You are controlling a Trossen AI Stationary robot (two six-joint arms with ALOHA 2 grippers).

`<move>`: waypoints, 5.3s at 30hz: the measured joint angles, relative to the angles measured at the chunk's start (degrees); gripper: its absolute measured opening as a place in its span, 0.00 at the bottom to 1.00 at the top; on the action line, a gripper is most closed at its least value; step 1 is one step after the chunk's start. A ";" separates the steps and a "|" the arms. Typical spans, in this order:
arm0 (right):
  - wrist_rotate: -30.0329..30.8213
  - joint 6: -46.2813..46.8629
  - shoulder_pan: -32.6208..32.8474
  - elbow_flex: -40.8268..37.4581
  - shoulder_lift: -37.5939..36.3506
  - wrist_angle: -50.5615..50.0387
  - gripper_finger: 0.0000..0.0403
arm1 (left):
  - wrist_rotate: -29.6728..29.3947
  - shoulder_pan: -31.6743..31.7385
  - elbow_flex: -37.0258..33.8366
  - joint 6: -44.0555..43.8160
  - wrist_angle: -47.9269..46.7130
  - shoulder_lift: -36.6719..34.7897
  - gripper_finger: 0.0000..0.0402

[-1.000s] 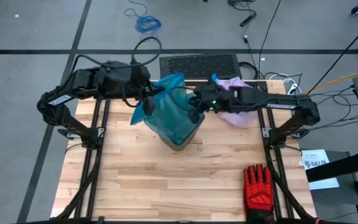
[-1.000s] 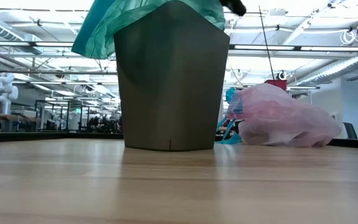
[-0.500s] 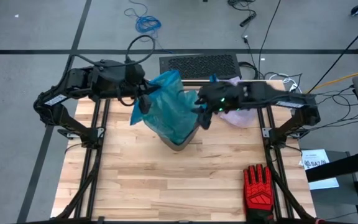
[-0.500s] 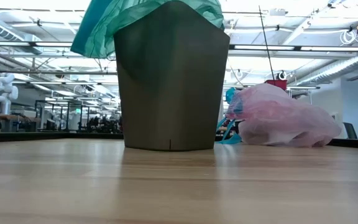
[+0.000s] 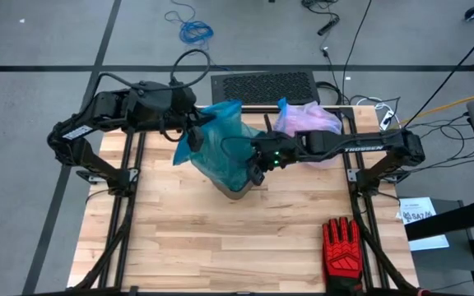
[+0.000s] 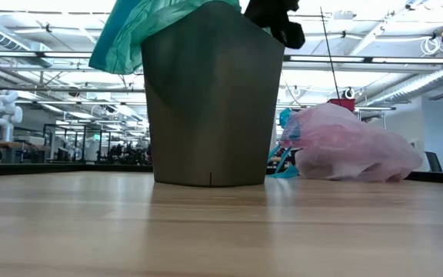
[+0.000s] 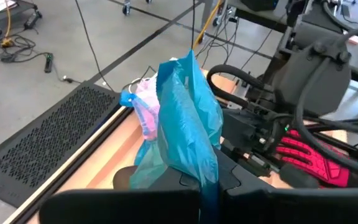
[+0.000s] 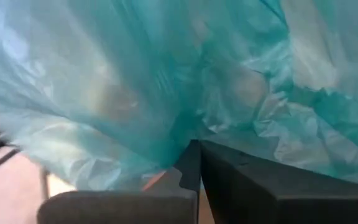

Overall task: Place trash/remove bag and relplace
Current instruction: Insert a new trash bag into the bin

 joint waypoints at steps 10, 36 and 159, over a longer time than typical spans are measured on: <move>0.09 -1.24 0.02 11.45 -4.93 -5.47 0.16 | -0.68 0.01 0.07 -0.11 0.20 -0.02 0.00; 8.32 13.27 -0.63 5.21 3.18 -10.03 0.00 | -2.73 0.00 0.07 -1.14 -0.81 0.02 0.00; 8.51 -53.51 -1.91 22.43 4.81 -0.51 0.01 | 5.16 -0.17 0.02 -2.97 -0.65 4.91 0.01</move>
